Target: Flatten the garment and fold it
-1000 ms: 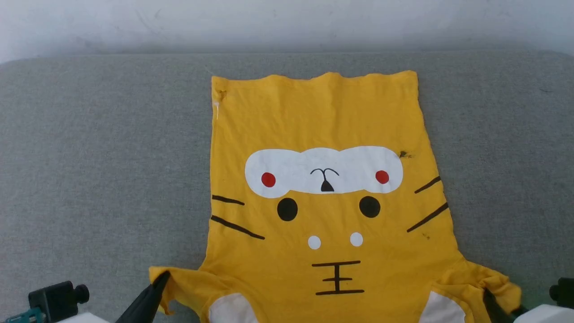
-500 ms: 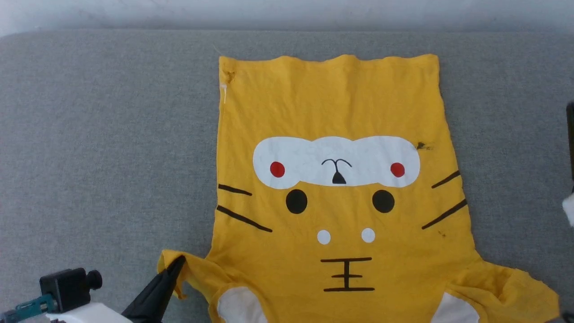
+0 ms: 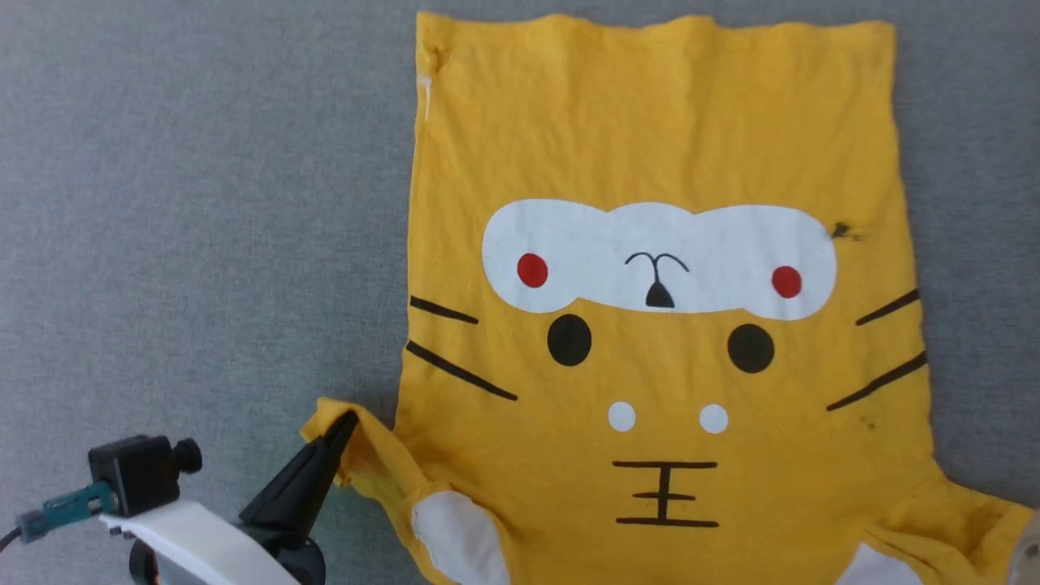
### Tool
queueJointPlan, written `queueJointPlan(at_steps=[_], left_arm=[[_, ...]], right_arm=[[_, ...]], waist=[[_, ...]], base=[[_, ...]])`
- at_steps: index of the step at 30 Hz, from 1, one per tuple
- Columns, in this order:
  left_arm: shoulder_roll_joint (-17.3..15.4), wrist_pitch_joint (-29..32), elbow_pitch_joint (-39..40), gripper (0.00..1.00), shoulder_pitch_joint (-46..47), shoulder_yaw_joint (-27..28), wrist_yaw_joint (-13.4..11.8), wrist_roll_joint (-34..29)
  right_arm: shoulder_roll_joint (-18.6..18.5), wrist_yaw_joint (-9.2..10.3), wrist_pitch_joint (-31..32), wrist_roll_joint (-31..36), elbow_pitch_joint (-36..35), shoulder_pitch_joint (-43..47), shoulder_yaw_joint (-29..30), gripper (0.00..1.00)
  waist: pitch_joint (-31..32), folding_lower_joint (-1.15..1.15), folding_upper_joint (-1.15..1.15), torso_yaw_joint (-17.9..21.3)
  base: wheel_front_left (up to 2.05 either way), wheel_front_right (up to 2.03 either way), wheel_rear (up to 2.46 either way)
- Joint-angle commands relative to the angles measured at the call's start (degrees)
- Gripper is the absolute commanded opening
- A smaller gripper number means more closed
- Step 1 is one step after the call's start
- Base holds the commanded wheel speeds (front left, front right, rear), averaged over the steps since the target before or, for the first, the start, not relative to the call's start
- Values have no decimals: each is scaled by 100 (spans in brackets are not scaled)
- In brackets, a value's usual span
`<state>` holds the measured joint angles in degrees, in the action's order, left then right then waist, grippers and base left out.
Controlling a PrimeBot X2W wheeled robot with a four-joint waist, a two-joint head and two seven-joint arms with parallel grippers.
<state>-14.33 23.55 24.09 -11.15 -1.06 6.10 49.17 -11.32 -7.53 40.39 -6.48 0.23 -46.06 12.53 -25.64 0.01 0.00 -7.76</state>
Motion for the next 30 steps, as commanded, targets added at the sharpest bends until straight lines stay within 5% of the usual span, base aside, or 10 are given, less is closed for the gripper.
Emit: queueJointPlan(at_steps=[1, 16, 17, 18, 19, 30], left_arm=[[-26, -42, -26, 0, 104, -19, 61, 29], [-168, -440, -539, 0, 753, -494, 132, 306], [-184, -474, -571, 0, 777, -516, 133, 321], [-202, -504, -600, 0, 798, -535, 134, 336], [-223, -529, -625, 0, 815, -554, 135, 348], [-436, -771, -686, 0, 758, -533, 137, 359]], right_arm=[[-3, 4, 54, 26, 68, -66, -24, 100], [177, 4, 1421, 696, 856, -593, 264, 100], [200, 4, 1481, 731, 873, -581, 311, 84], [224, 4, 1536, 793, 882, -571, 367, 33], [248, 4, 1573, 856, 882, -563, 408, 0], [498, 4, 912, 852, 835, -446, 566, 0]], waist=[[-362, -1, 0, -205], [-1098, -1, 0, -645], [-1100, -1, 0, -663], [-1098, -1, 0, -678], [-1089, -1, 0, -691], [-610, -1, 0, -406]], base=[[0, 0, 0], [0, 0, 0], [0, 0, 0], [0, 0, 0], [0, 0, 0], [0, 0, 0]])
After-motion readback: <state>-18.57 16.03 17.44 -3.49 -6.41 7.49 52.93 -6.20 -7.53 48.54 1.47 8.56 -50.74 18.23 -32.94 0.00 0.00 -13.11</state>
